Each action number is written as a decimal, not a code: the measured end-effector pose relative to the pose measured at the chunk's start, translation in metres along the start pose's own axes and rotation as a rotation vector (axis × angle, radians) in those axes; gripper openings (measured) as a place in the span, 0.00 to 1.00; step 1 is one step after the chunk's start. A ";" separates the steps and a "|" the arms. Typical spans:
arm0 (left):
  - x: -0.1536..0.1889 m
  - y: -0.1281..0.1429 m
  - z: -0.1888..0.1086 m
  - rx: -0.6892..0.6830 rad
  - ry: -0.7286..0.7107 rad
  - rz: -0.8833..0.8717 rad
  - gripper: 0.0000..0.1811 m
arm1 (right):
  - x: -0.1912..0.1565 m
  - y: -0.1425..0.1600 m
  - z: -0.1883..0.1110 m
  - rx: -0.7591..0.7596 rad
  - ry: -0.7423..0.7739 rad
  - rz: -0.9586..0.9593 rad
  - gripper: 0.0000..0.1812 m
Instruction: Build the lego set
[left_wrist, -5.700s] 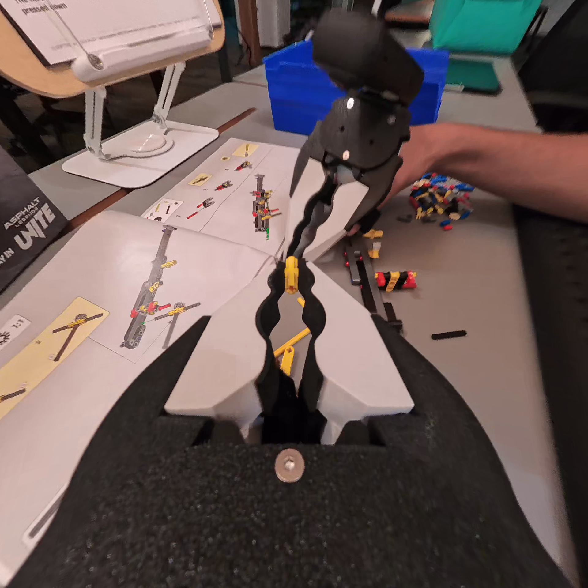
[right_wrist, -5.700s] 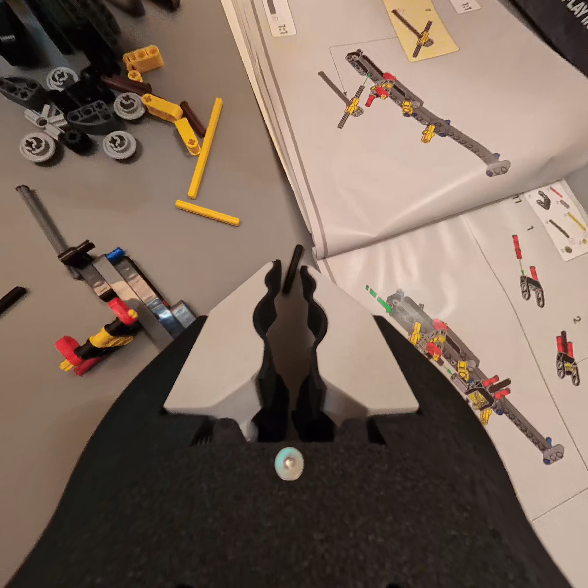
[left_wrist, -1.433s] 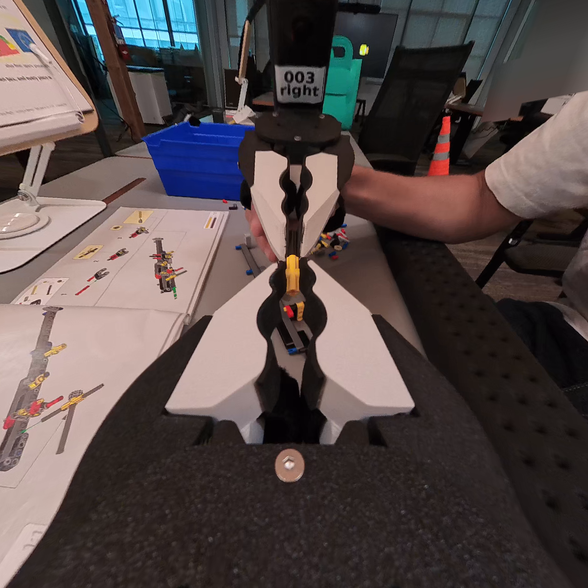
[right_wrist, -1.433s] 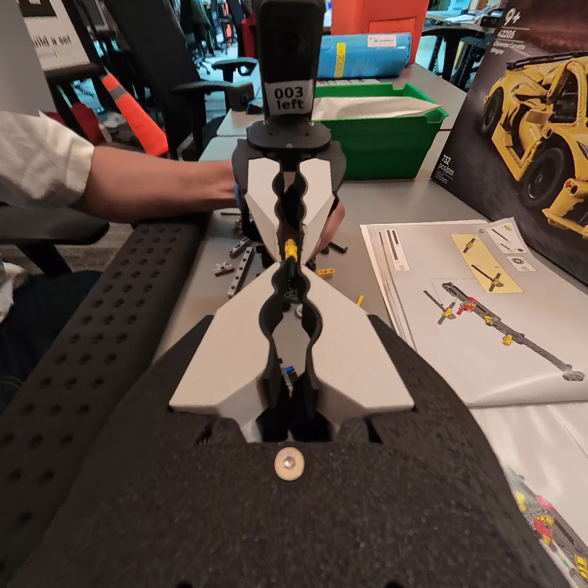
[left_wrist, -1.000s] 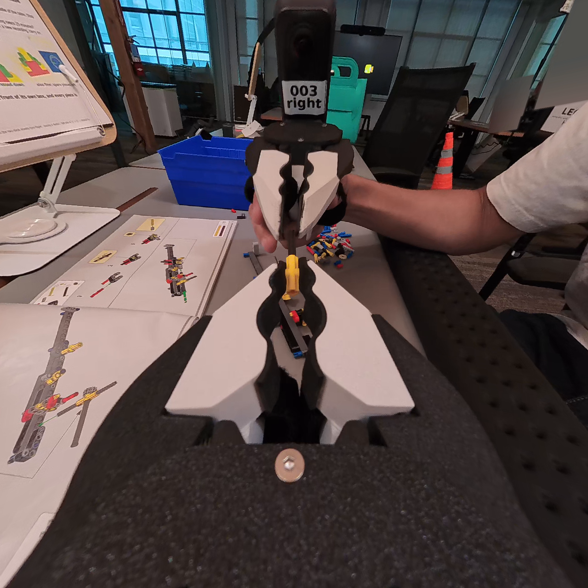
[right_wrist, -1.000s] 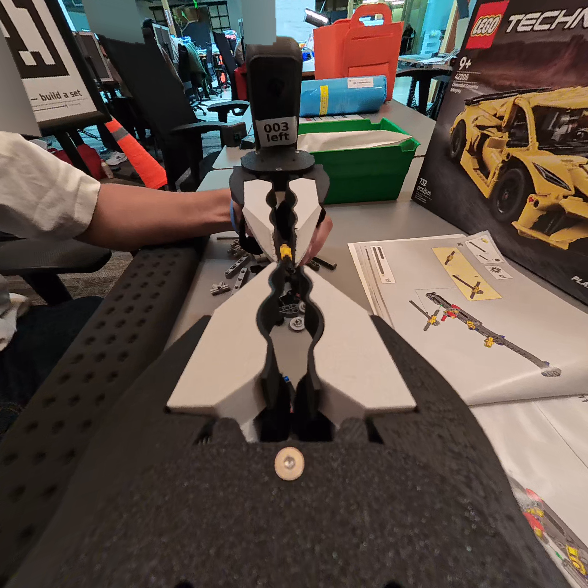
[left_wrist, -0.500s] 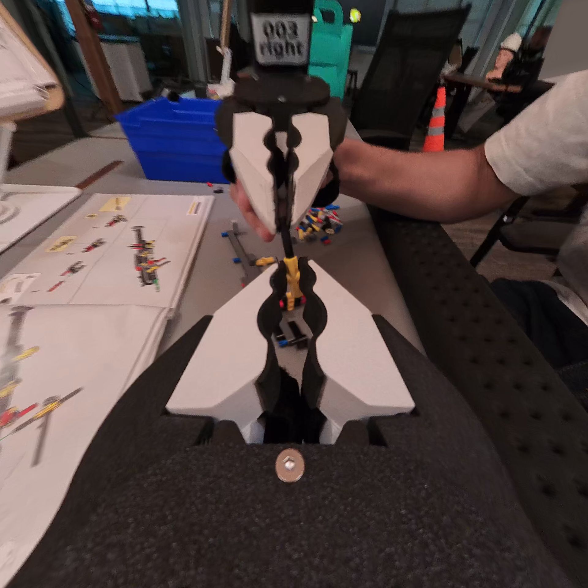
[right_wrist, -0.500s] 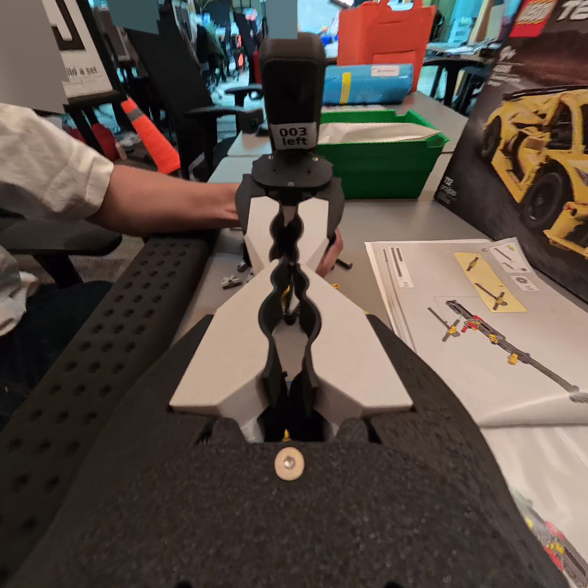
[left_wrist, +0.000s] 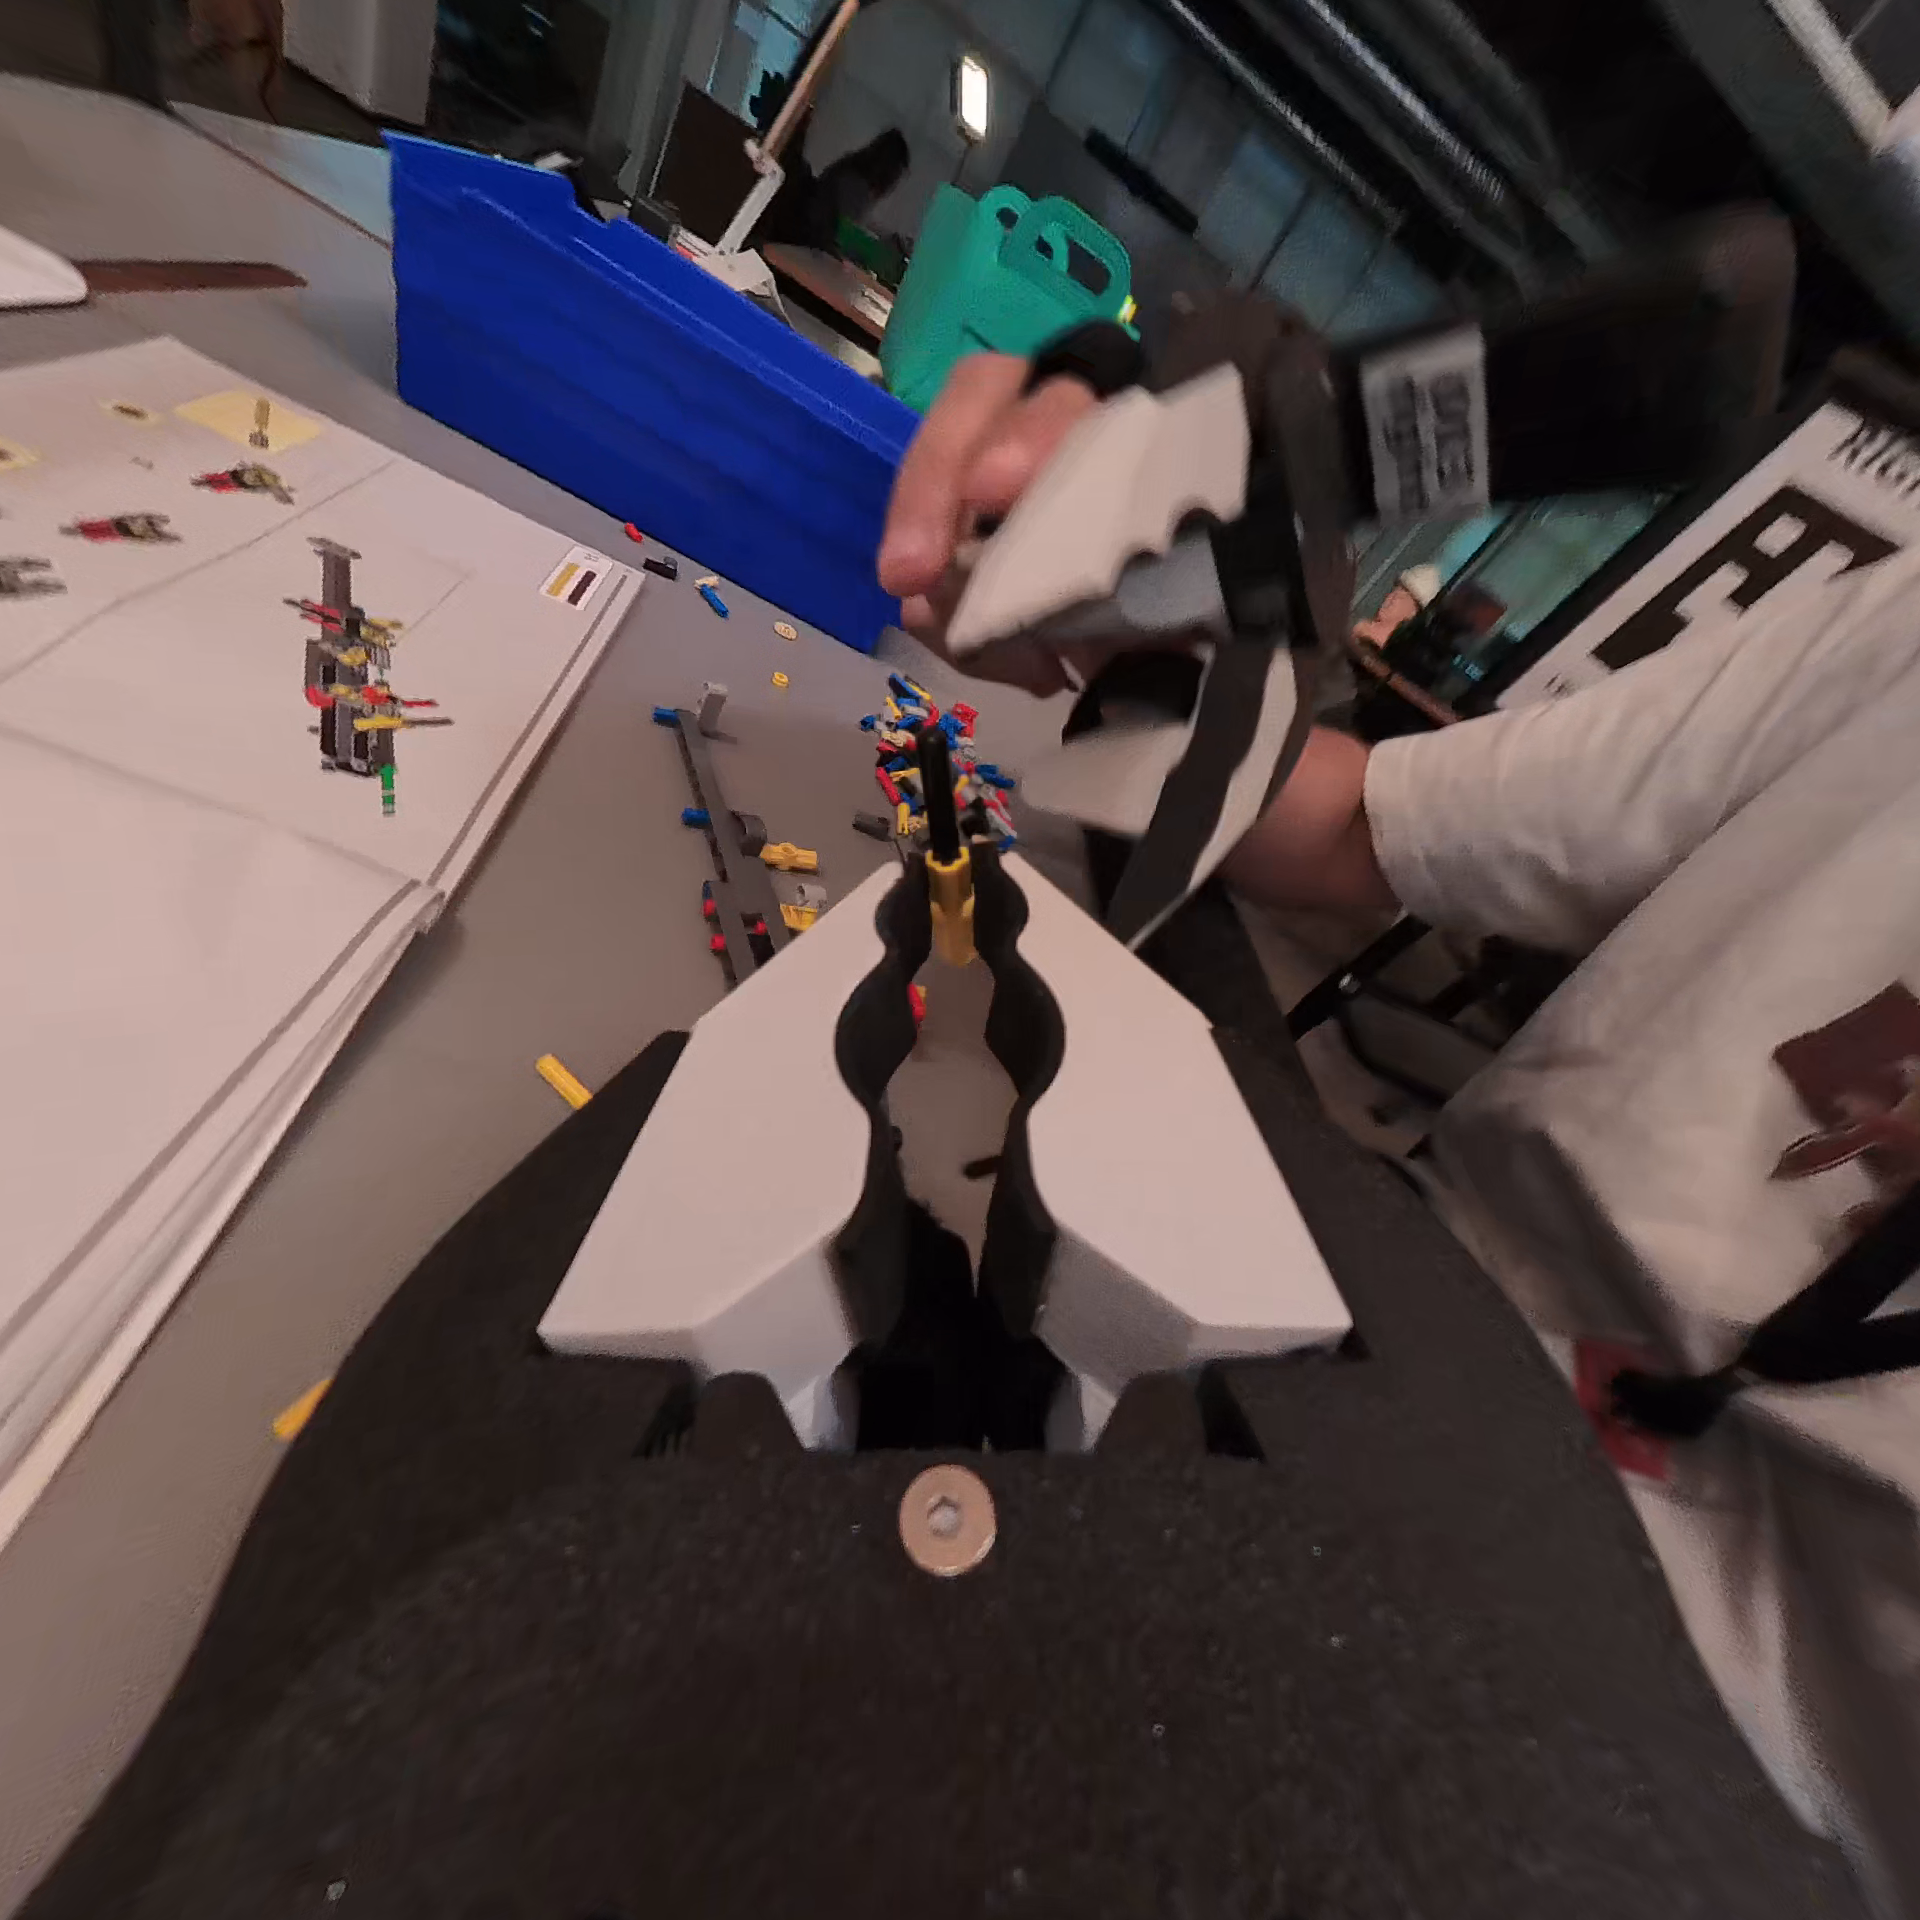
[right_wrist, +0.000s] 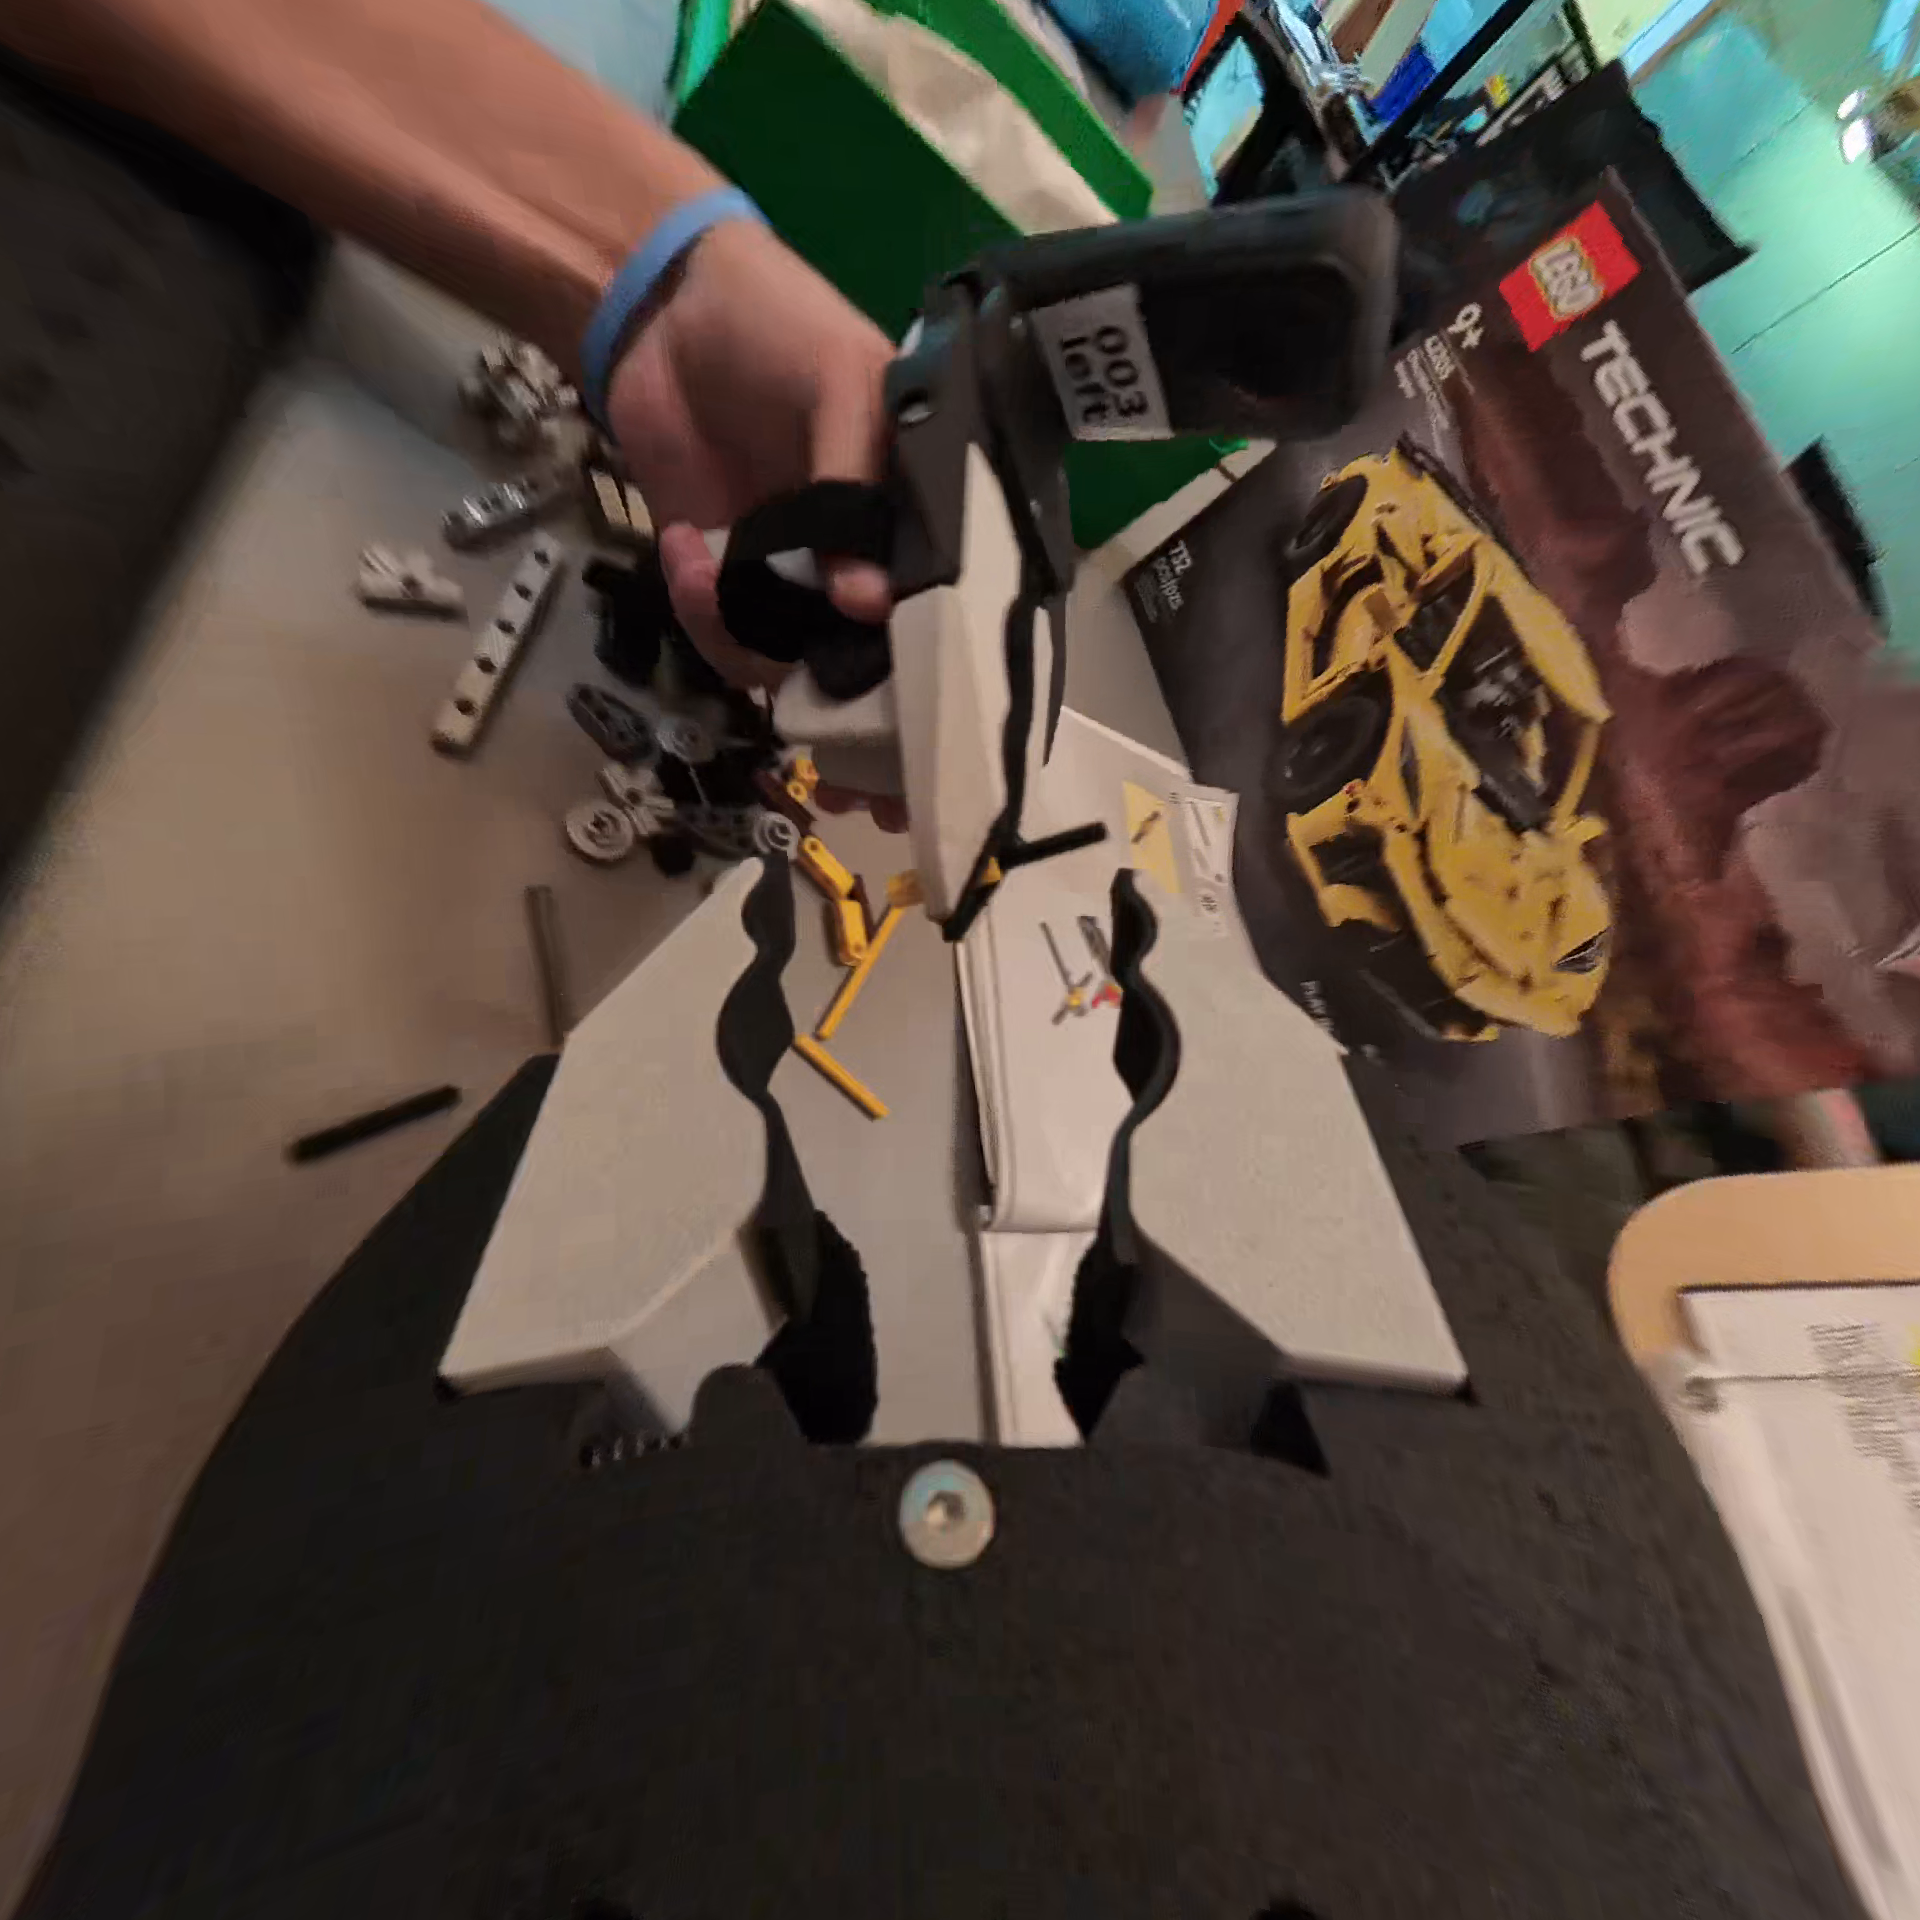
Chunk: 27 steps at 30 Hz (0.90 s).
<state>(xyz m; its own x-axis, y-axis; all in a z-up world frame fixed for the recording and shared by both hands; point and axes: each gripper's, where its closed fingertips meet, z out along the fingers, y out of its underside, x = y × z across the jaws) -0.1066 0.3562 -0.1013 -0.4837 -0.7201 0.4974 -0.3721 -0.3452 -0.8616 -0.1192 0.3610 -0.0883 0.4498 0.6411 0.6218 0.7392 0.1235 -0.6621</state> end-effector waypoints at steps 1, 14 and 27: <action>-0.003 -0.001 -0.002 0.010 -0.003 -0.038 0.03 | -0.002 0.001 0.007 -0.023 0.030 -0.054 0.34; 0.000 0.023 0.006 -0.125 0.010 -0.135 0.03 | -0.013 0.021 0.027 -0.165 -0.045 -0.125 0.28; -0.003 0.023 0.008 -0.107 -0.006 -0.118 0.03 | -0.011 0.025 0.026 -0.183 -0.043 -0.132 0.28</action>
<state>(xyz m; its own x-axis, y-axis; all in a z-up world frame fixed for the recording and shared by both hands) -0.1076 0.3462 -0.1233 -0.4268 -0.6819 0.5940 -0.5088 -0.3619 -0.7811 -0.1184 0.3766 -0.1223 0.3241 0.6604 0.6774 0.8707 0.0719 -0.4866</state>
